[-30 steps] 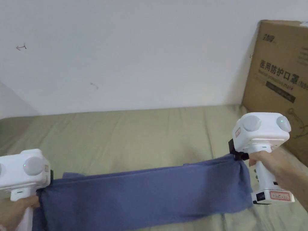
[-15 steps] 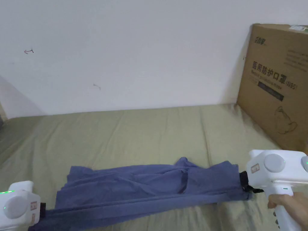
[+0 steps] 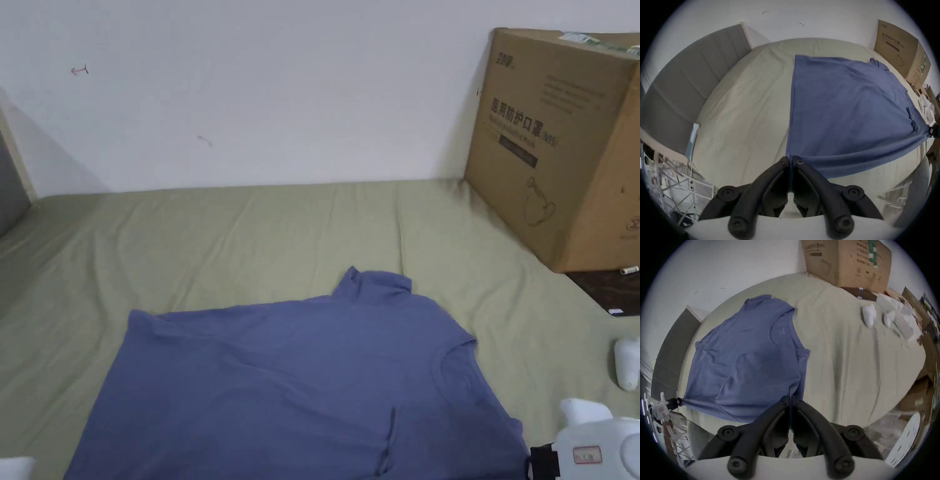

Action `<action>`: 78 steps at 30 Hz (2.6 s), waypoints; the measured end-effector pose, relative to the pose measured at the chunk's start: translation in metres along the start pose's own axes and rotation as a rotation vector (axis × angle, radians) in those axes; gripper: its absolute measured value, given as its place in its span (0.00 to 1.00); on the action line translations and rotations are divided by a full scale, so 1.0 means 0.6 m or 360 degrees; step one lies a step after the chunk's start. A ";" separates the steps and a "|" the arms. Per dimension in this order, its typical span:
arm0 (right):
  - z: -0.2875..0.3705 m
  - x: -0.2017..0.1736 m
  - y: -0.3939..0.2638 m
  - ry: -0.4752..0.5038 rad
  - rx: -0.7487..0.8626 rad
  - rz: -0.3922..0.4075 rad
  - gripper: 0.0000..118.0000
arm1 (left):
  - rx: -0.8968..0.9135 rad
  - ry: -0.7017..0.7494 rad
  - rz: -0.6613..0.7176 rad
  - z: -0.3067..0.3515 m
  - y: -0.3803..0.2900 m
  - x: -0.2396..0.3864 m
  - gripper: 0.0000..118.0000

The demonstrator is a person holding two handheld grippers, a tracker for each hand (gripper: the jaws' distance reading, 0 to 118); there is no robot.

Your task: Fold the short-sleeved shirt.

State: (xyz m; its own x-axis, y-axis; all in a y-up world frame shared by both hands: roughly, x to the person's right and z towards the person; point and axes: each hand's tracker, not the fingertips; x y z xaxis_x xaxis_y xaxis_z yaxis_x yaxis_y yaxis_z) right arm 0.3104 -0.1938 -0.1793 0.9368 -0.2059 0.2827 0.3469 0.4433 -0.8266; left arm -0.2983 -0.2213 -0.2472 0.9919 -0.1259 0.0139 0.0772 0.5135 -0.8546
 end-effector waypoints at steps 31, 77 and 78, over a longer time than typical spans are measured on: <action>0.015 -0.096 -0.049 0.0042 0.0004 0.0287 0.00 | 0.0101 -0.0095 0.0390 0.083 -0.110 -0.035 0.54; 0.019 -0.020 -0.035 0.0026 -0.0061 0.0083 0.05 | -0.0055 -0.0225 0.0300 0.047 -0.060 -0.007 0.02; 0.025 -0.020 -0.024 0.0040 -0.0053 0.0074 0.05 | -0.0046 -0.0225 0.0297 0.051 -0.053 -0.008 0.02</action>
State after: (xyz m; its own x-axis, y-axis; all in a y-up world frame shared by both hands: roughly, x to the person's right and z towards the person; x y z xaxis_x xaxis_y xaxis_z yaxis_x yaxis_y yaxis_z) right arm 0.2945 -0.1848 -0.1633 0.9504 -0.2076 0.2315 0.3007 0.4237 -0.8545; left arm -0.3022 -0.2108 -0.2044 0.9931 0.0903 -0.0748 -0.1098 0.4922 -0.8635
